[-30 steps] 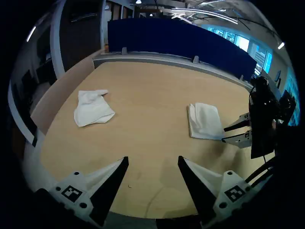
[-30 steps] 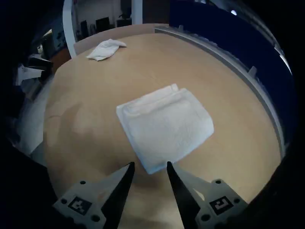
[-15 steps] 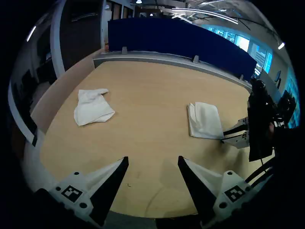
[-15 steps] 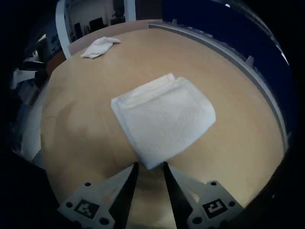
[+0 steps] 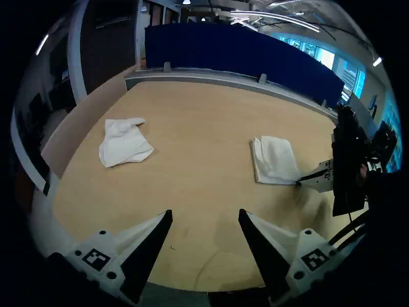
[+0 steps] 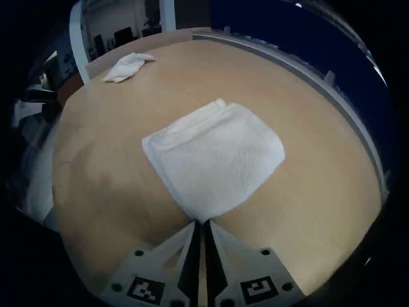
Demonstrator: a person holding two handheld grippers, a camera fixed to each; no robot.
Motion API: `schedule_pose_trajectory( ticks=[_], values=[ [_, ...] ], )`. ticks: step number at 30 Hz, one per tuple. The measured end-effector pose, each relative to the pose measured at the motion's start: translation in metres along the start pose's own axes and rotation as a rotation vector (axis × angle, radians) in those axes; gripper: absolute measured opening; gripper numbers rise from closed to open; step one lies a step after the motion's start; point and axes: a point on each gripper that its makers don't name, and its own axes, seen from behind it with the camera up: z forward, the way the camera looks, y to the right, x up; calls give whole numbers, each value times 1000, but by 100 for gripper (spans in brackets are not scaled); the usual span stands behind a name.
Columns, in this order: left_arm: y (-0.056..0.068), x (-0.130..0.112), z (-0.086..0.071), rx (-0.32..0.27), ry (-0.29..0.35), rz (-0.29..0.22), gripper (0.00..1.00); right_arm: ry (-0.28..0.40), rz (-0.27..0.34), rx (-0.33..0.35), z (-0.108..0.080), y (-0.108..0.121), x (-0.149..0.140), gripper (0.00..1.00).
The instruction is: Fold towel
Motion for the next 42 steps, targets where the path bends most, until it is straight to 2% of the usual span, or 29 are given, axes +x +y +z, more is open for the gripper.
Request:
schedule_pose_trajectory(
  ticks=[5, 11, 21, 27, 33, 42],
  values=[
    [1, 1, -1, -1, 0, 4, 96, 10, -17, -3, -4, 0, 5, 4],
    [3, 7, -2, -8, 9, 0, 96, 62, -44, -24, -24, 7, 33, 4],
    [12, 29, -4, -24, 49, 10, 96, 180, -112, -80, -83, 28, 111, 4],
    [17, 41, -5, -36, 74, 20, 96, 231, -142, -104, -121, 41, 142, 4],
    [25, 50, -7, -51, 91, 31, 96, 250, -151, -137, -156, 61, 149, 3],
    [39, 58, -9, -76, 103, 56, 96, 251, -138, -202, -199, 109, 136, 3]
  ],
)
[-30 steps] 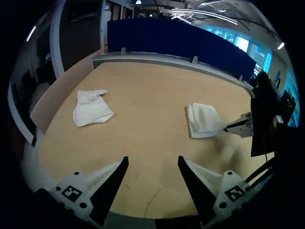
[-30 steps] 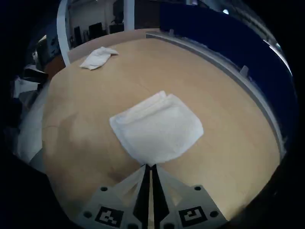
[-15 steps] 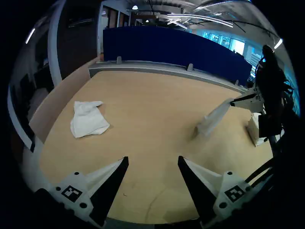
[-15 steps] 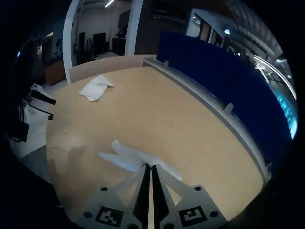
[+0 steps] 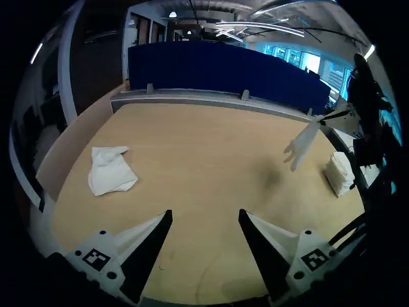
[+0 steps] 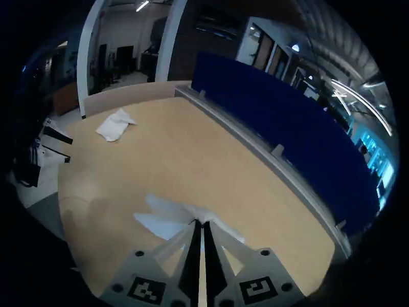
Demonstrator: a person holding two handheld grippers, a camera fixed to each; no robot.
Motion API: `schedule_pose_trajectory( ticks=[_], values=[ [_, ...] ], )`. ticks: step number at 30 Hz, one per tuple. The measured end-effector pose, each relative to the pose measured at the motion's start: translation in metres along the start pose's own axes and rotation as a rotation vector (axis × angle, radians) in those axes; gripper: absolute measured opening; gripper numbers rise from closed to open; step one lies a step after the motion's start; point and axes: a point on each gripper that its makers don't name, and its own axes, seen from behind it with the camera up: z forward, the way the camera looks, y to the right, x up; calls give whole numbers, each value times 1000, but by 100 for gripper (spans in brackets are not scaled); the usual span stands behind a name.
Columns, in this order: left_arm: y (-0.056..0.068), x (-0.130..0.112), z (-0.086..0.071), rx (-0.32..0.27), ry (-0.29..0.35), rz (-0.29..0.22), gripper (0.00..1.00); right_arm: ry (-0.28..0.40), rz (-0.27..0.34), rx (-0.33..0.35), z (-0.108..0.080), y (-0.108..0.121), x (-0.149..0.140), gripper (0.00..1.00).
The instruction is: Fold towel
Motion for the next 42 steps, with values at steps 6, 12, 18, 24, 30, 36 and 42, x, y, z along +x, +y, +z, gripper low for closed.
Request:
schedule_pose_trajectory(
  ticks=[6, 12, 18, 24, 30, 36, 42],
  values=[
    [7, 2, 1, -12, -1, 13, 96, -6, 12, -45, -24, 40, -12, 3],
    [12, 5, 3, -16, -5, 27, 96, -19, 34, -84, -47, 78, -30, 3],
    [15, 10, 6, -15, -7, 34, 96, -31, 66, -121, -66, 116, -50, 3],
    [18, 14, 10, -10, -11, 47, 96, -51, 80, -168, -85, 154, -71, 3],
    [23, 16, 14, -8, -21, 56, 96, -76, 89, -208, -101, 188, -93, 3],
    [32, 20, 20, -12, -25, 66, 96, -95, 110, -231, -113, 212, -113, 3],
    [40, 23, 25, -19, -29, 81, 96, -109, 132, -242, -121, 222, -130, 3]
  ],
)
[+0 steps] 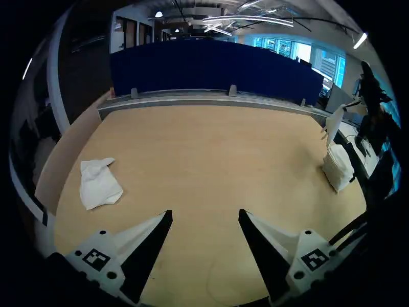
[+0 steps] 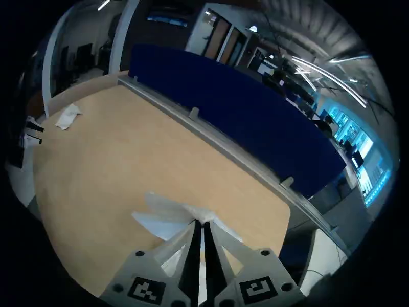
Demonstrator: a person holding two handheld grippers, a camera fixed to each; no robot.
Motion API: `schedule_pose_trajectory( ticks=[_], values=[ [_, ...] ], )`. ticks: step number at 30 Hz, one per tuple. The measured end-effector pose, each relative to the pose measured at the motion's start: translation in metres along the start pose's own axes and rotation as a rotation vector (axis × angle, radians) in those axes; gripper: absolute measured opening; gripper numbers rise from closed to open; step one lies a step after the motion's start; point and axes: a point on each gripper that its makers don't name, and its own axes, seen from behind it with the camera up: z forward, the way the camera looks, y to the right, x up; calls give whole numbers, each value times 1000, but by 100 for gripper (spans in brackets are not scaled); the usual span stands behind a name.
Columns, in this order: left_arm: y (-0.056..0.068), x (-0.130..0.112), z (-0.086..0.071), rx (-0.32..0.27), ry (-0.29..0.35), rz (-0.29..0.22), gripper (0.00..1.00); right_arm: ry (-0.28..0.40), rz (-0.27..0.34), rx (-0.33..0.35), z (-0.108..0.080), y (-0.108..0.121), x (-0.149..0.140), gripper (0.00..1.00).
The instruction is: Fold towel
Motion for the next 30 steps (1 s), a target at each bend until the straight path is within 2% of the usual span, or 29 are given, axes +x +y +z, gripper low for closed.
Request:
schedule_pose_trajectory(
  ticks=[14, 30],
  values=[
    [10, 3, 2, -13, -7, 24, 96, -32, 52, -6, -16, 0, -43, 3],
    [22, 5, 2, -38, -8, 49, 96, -104, 123, -10, -53, -15, -118, 3]
  ],
)
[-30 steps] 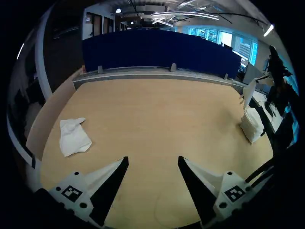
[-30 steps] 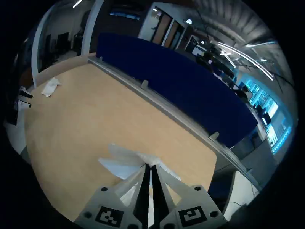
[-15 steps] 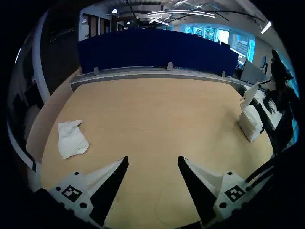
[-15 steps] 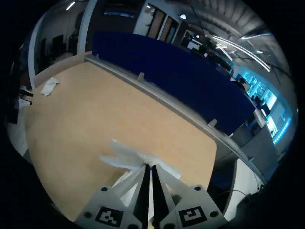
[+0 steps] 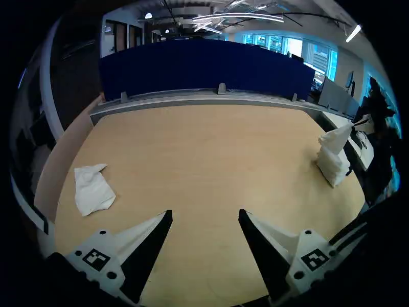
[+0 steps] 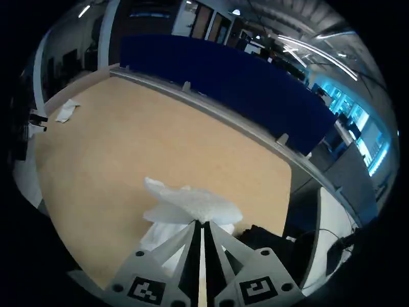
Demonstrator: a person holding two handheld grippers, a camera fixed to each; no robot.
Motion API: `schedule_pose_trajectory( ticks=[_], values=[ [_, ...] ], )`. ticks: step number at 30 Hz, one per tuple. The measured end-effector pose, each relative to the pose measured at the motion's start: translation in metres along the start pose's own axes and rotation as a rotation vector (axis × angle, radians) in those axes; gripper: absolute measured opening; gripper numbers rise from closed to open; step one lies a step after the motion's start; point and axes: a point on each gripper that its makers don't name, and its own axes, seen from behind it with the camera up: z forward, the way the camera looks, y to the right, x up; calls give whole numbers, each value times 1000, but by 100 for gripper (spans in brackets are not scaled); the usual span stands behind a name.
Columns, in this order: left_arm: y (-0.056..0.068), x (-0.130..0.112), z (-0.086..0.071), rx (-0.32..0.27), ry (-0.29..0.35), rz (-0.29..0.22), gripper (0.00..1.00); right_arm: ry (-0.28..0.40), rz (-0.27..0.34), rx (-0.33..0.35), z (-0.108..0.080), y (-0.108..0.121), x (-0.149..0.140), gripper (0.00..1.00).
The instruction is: Fold towel
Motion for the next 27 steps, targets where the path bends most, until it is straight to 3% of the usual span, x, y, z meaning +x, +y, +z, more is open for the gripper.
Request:
schedule_pose_trajectory(
  ticks=[9, 21, 27],
  values=[
    [3, -1, -1, -6, -1, 11, 96, -40, 18, -4, -1, -8, -33, 3],
    [6, 2, -2, -16, 1, 16, 96, -29, 17, -5, -4, -12, -26, 3],
    [4, 1, -3, -14, 0, 20, 96, -75, 23, -30, -2, -5, -45, 3]
  ],
)
